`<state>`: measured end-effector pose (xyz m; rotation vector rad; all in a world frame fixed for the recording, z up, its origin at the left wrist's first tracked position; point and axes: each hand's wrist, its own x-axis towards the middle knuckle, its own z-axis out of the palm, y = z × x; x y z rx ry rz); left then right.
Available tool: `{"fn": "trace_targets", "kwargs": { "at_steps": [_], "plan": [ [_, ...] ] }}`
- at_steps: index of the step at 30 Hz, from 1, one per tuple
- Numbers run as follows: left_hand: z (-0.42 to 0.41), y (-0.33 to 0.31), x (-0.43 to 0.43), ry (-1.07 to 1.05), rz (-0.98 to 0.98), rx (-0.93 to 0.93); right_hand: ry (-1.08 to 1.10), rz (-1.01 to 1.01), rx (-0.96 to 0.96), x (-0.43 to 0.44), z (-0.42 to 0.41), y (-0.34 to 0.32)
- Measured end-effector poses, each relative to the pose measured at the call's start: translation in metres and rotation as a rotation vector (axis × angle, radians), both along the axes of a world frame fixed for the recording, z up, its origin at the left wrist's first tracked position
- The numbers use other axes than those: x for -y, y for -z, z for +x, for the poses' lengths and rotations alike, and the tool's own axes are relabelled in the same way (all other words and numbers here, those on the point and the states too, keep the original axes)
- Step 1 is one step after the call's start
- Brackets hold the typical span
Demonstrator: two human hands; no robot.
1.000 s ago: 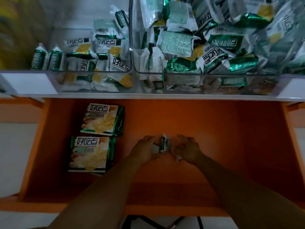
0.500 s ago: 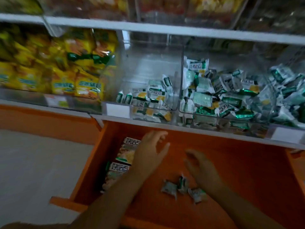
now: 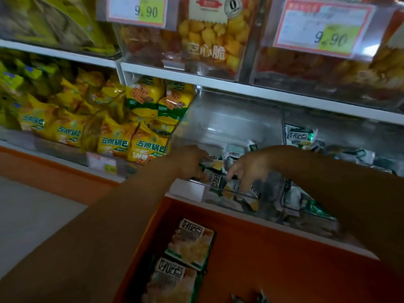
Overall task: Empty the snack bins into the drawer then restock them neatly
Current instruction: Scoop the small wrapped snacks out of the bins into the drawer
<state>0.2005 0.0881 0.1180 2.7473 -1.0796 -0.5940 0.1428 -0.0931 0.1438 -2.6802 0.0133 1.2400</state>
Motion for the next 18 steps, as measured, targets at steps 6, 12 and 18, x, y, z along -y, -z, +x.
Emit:
{"fn": "trace_targets", "kwargs": {
  "at_steps": [6,12,18],
  "plan": [
    [0.005,0.014,0.004,-0.063,-0.007,-0.041,-0.061,-0.056,0.021,0.0,0.001,0.019],
    [-0.002,0.015,0.001,-0.125,-0.087,-0.086,-0.004,-0.012,0.039,0.004,-0.004,0.025],
    [-0.002,0.015,-0.003,-0.115,-0.166,-0.156,0.133,0.045,-0.004,0.001,-0.006,0.02]
  ]
}}
